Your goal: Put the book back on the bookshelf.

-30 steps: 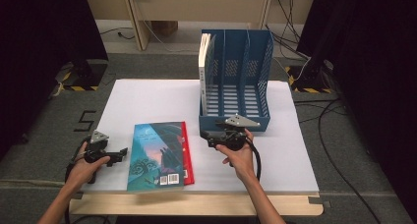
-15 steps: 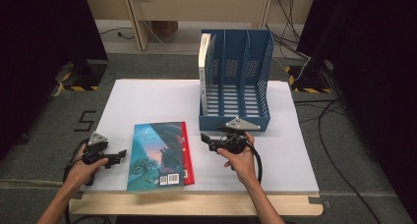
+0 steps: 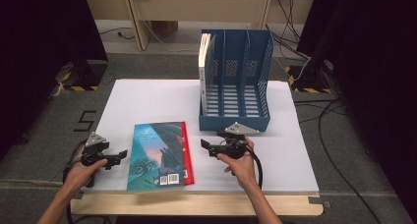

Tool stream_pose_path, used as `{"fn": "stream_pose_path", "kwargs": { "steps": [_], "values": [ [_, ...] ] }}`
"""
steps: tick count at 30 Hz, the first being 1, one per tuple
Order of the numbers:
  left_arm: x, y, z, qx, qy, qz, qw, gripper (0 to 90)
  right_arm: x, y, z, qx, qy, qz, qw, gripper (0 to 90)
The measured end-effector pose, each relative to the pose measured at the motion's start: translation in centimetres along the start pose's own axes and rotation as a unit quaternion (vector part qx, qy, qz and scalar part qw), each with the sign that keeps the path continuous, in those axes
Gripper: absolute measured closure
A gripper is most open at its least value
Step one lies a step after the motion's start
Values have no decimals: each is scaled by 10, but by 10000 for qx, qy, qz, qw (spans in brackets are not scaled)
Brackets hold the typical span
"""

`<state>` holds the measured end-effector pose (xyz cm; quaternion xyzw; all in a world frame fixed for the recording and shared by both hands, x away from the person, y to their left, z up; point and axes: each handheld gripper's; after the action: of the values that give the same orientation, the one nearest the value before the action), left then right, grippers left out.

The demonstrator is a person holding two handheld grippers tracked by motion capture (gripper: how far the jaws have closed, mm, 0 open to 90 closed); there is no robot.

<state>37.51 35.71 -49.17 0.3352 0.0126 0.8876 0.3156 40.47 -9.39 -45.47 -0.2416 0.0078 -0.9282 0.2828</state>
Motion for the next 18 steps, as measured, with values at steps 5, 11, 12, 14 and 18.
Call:
{"fn": "stream_pose_path", "kwargs": {
  "steps": [5, 11, 12, 14, 18],
  "values": [
    [-1, 10, 2, -78, -39, -278, 9996, 147, -6, -8, -5, 107, -148, 101, 9998, 193],
    [-1, 14, 3, -147, -110, -250, 9995, 186, -13, -17, -11, 191, -284, 197, 9992, 196],
    [0, 15, 3, -153, -127, -256, 9995, 186, -13, -17, -11, 191, -284, 197, 9992, 196],
    [0, 18, 4, -202, -147, -285, 9993, 240, -15, -19, -13, 191, -332, 218, 9990, 196],
    [1, 22, 5, -299, -206, -216, 9991, 287, -18, -24, -15, 203, -396, 298, 9986, 196]
  ]
}}
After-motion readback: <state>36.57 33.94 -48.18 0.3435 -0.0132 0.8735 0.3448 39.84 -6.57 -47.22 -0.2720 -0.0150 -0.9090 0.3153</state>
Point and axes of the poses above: each handheld gripper's, and its own axes: x roughly backward along the jaws, z roughly out of its top, y roughly to its right, and after that the axes turned 15 degrees about -z, right-handed
